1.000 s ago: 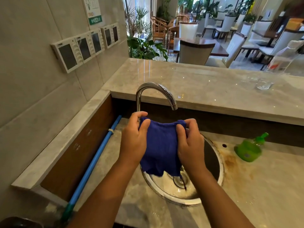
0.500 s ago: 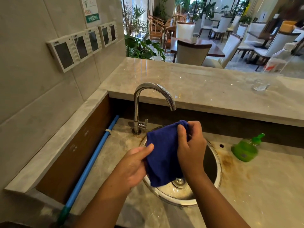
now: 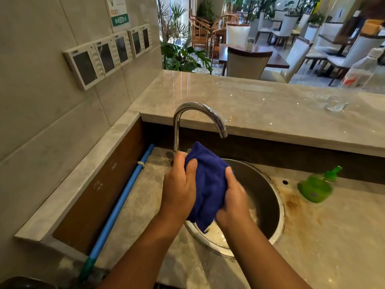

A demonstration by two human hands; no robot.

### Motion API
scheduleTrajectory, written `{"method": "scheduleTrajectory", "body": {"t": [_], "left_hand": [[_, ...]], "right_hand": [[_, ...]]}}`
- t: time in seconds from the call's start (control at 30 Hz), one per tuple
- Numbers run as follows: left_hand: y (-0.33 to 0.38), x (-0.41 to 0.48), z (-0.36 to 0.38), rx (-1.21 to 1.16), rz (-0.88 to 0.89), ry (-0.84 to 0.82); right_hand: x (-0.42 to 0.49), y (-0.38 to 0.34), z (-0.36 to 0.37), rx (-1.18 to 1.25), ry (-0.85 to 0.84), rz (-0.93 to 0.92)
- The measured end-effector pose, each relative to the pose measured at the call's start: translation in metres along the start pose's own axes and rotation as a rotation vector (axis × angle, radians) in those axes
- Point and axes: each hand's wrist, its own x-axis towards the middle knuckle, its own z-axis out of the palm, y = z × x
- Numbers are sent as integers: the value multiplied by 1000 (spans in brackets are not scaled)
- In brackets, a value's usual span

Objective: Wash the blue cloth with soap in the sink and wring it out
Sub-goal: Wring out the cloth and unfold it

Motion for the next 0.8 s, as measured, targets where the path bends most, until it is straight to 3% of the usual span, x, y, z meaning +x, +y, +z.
{"method": "scheduleTrajectory", "body": {"t": [0.1, 0.33, 0.43, 0.53, 0.63, 0.7, 0.8], "left_hand": [[-2, -2, -1, -18, 4, -33], [-9, -6, -8, -51, -19, -106], [-19, -9, -22, -85, -62, -130], [-44, -15, -37, -35, -184, -100], [-81, -24, -51, 63, -341, -145], [-106, -31, -62, 156, -399, -179], [-143, -39, -78, 253, -521, -218]], "right_hand": [[-5, 3, -3, 105, -137, 279], [7, 21, -10, 19, -216, 403], [13, 29, -7, -103, -163, 248], [23, 43, -4, -431, -95, -59], [29, 68, -7, -649, -81, -243], [31, 90, -10, -679, -34, -268], [33, 130, -13, -705, -2, -165]]}}
